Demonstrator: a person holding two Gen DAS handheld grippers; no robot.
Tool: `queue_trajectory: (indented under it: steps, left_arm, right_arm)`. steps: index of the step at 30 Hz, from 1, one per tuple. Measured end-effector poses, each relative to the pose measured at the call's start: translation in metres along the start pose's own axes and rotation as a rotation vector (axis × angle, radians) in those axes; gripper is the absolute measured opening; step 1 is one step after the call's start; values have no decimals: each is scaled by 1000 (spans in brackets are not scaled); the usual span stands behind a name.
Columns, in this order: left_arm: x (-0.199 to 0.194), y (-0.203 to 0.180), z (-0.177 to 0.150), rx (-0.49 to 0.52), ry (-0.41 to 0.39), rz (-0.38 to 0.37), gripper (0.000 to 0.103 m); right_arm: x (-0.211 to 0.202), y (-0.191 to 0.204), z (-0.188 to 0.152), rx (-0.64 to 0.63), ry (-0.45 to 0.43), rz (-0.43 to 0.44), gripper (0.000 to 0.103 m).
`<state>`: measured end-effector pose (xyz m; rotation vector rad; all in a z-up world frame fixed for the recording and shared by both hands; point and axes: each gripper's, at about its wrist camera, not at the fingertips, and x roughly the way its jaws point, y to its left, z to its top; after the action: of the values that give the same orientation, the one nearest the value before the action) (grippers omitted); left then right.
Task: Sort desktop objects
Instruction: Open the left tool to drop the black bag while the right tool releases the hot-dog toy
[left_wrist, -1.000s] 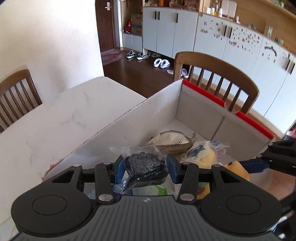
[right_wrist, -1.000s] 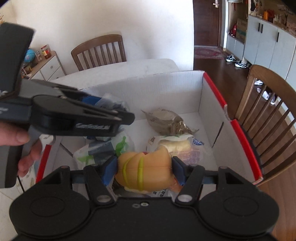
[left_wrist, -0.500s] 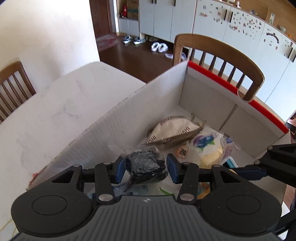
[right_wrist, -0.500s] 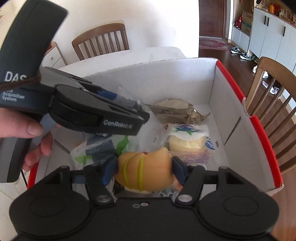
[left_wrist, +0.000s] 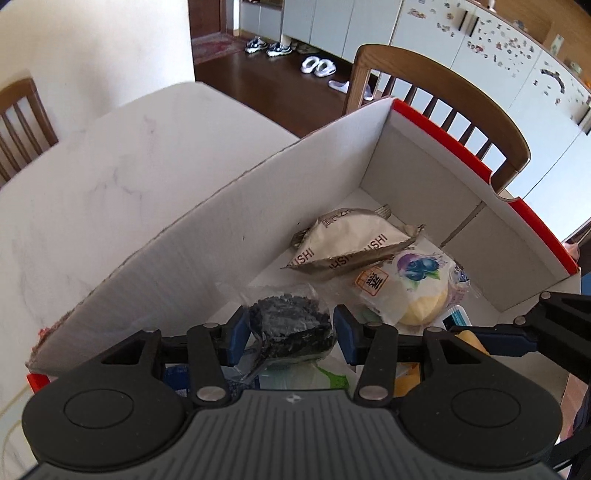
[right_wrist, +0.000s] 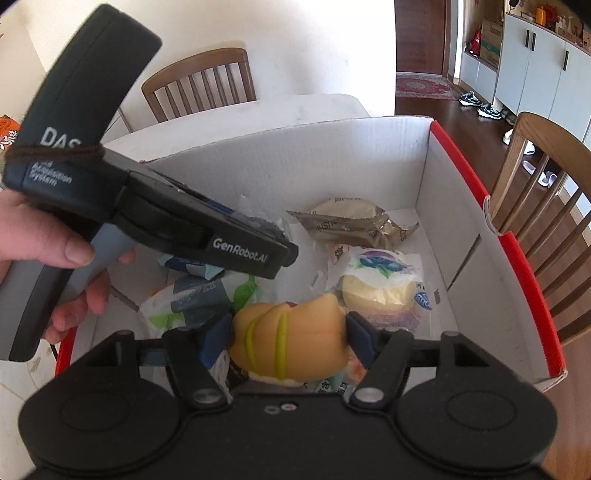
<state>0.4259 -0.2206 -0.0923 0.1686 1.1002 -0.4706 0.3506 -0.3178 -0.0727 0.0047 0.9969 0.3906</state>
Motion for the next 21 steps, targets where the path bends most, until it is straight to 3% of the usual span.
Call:
queue_trajectory:
  steps: [2, 6, 9, 21]
  left_arm:
    - [0, 2, 0, -13, 1, -2, 48]
    - [-5, 6, -1, -23, -17, 8, 65]
    - [-11, 9, -3, -43, -51, 19, 72]
    - [-36, 9, -9, -60, -113, 15, 72]
  right_arm:
    - [-2, 0, 0, -1, -6, -1, 70]
    - [-5, 1, -1, -2, -18, -2, 72]
    - [-8, 0, -2, 2, -29, 3, 73]
    - [-26, 3, -3, 6, -75, 2, 75]
